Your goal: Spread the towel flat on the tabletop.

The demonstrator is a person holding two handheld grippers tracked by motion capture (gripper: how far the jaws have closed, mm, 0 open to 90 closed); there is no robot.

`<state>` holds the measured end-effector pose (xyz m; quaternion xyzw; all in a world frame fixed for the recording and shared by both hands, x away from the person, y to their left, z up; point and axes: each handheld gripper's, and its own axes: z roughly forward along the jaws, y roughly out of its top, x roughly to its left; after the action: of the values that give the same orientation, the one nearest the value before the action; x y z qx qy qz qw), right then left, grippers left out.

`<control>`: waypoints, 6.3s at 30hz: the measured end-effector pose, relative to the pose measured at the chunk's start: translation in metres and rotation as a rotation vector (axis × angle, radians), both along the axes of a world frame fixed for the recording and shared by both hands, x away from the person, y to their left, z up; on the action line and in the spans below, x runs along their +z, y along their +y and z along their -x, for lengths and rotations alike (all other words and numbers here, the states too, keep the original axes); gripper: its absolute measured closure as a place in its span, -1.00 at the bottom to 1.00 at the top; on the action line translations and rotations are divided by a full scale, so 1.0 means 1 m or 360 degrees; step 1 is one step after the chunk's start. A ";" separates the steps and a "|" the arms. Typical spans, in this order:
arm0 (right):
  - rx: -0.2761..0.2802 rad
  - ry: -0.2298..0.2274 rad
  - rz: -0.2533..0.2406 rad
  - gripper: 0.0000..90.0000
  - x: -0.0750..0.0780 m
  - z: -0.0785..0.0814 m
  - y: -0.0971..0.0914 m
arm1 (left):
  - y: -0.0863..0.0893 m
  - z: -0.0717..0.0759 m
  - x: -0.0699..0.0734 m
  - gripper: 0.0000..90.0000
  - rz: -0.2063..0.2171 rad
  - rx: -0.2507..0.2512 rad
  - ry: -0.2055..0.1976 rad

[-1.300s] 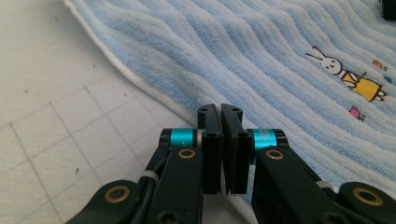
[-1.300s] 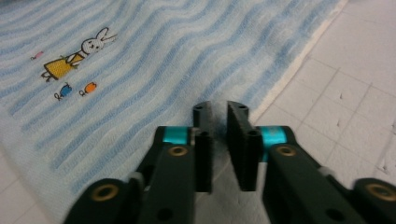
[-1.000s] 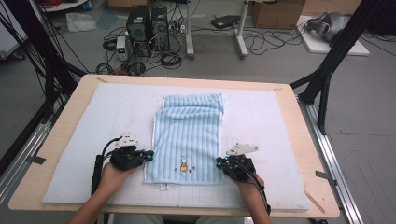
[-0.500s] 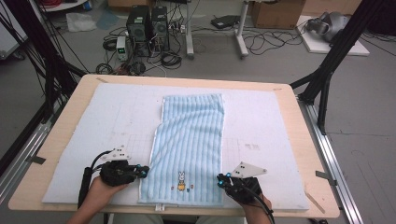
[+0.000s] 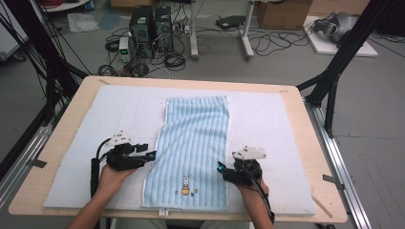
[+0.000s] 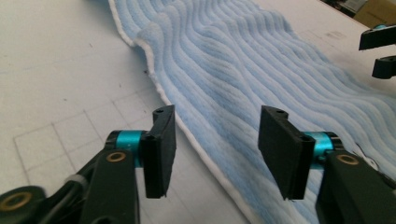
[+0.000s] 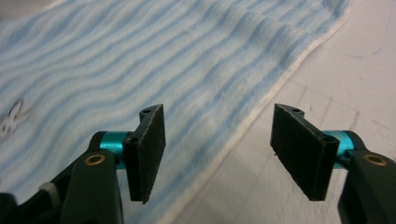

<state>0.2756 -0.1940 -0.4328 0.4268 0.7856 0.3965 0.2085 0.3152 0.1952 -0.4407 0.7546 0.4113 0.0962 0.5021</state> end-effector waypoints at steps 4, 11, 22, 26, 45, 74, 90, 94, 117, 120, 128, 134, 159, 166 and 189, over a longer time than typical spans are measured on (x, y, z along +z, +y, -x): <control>-0.0040 0.0162 -0.0137 -0.60 -0.002 -0.021 0.002 | -0.004 -0.006 -0.006 -0.19 -0.0042 0.0018 0.0023; -0.0034 0.0232 -0.0059 -0.61 -0.011 -0.033 0.004 | -0.010 -0.004 -0.009 -0.15 -0.0164 -0.0042 0.0039; 0.0095 0.0164 0.0018 0.56 -0.015 -0.020 0.007 | -0.021 0.006 -0.011 0.95 -0.0302 -0.0151 -0.0012; 0.0120 0.0174 -0.0046 0.74 -0.017 -0.017 0.000 | -0.018 0.009 -0.011 0.96 -0.0260 -0.0187 0.0025; 0.0177 0.0170 -0.0067 0.61 -0.003 0.018 -0.010 | -0.001 0.027 -0.001 0.45 -0.0102 -0.0141 0.0045; -0.0038 0.0167 0.0056 0.83 -0.011 -0.069 0.011 | -0.035 -0.048 -0.009 0.95 -0.0295 0.0138 -0.0043; -0.0171 0.0094 0.0019 0.52 -0.010 -0.111 0.015 | -0.034 -0.088 -0.003 0.30 -0.0270 0.0248 -0.0021; -0.0155 0.0034 0.0003 0.28 -0.003 -0.099 0.011 | -0.032 -0.083 0.002 -0.09 -0.0231 0.0198 -0.0009; 0.0096 0.0079 -0.0038 -0.65 -0.009 -0.029 -0.005 | 0.000 -0.009 -0.008 -0.12 0.0025 -0.0101 -0.0163; 0.0130 0.0095 -0.0029 -0.19 -0.007 -0.022 -0.004 | 0.001 -0.006 -0.008 -0.06 0.0027 -0.0111 -0.0158; 0.0139 0.0141 -0.0060 0.24 -0.009 -0.010 -0.009 | -0.010 0.000 -0.009 0.03 -0.0051 -0.0136 -0.0057; 0.0148 0.0177 -0.0011 0.38 -0.014 -0.009 -0.008 | -0.018 0.003 -0.010 0.13 -0.0107 -0.0174 -0.0013; 0.0262 0.0225 0.0093 0.93 -0.008 0.010 -0.005 | -0.017 0.032 -0.008 0.97 -0.0319 -0.0303 0.0024; 0.0340 0.0243 0.0044 0.93 -0.002 0.032 -0.011 | -0.007 0.050 -0.004 0.97 -0.0235 -0.0394 0.0082; 0.0124 0.0117 0.0034 0.49 0.009 0.022 -0.003 | -0.003 0.022 0.005 0.08 -0.0110 -0.0065 -0.0045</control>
<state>0.2535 -0.1971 -0.4233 0.4080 0.8128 0.3800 0.1685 0.2930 0.1919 -0.4359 0.7782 0.3853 0.1106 0.4834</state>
